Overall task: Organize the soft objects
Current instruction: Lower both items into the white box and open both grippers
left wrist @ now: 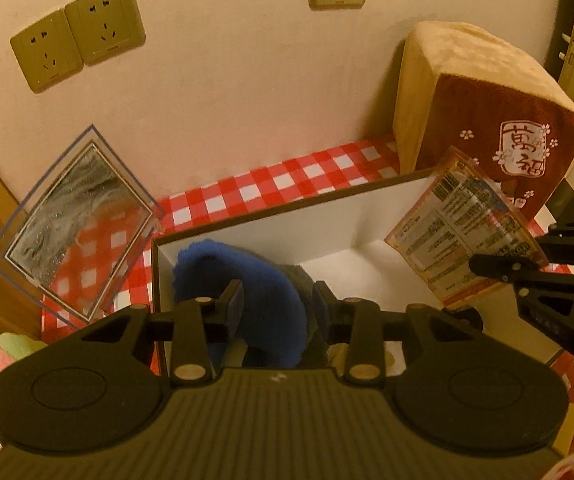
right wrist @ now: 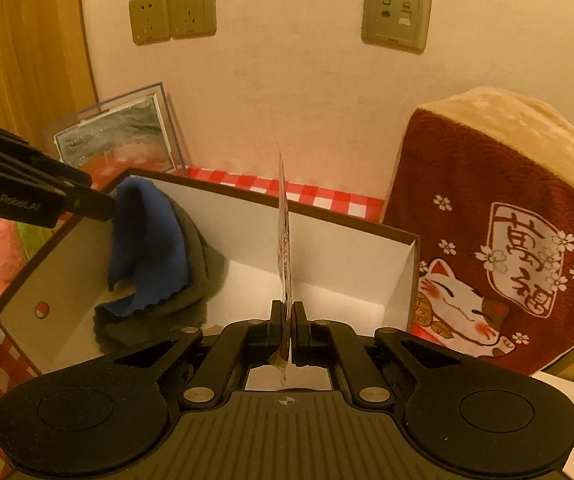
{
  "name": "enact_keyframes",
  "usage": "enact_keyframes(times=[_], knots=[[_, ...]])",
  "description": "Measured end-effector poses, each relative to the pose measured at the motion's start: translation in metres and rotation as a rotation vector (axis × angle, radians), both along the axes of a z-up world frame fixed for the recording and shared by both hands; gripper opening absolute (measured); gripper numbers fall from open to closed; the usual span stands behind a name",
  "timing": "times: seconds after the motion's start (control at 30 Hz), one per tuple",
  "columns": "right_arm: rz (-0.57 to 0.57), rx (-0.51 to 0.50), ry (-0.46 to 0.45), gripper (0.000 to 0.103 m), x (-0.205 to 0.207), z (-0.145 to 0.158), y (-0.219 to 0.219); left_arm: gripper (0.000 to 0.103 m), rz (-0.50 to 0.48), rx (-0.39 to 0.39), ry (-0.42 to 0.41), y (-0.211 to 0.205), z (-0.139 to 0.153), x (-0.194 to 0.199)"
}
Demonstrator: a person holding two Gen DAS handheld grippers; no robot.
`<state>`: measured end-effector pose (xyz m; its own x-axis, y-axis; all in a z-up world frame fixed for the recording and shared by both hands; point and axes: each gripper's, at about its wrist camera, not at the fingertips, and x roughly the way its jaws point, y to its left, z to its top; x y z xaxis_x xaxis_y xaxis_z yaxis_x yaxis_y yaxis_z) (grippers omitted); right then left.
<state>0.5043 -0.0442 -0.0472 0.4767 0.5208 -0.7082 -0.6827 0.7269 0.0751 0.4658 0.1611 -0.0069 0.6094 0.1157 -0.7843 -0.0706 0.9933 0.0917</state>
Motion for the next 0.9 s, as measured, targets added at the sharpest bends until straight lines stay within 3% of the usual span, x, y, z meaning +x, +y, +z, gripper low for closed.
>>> enact_keyframes(times=[0.1, 0.27, 0.33, 0.4, 0.47, 0.9], knots=[[0.002, -0.021, -0.021, 0.002, 0.000, -0.002, 0.004, 0.035, 0.004, -0.003, 0.006, 0.000, -0.002, -0.002], [0.013, -0.086, -0.134, 0.004, -0.004, -0.003, 0.017, 0.035, 0.013, -0.011, 0.016, 0.000, -0.005, -0.006], [0.040, -0.094, -0.136, 0.014, -0.007, -0.004, 0.020, 0.035, 0.013, -0.020, 0.018, 0.000, -0.006, -0.008], [0.049, -0.067, -0.120, 0.047, -0.010, -0.003, 0.017, 0.036, 0.015, -0.026, 0.019, 0.000, -0.006, -0.012], [0.041, -0.019, -0.102, 0.062, -0.014, 0.000, 0.009, 0.037, 0.022, -0.032, 0.019, -0.001, -0.006, -0.017], [-0.037, 0.116, 0.036, 0.065, -0.054, 0.014, -0.045, 0.042, 0.084, -0.094, -0.025, -0.009, 0.014, -0.075]])
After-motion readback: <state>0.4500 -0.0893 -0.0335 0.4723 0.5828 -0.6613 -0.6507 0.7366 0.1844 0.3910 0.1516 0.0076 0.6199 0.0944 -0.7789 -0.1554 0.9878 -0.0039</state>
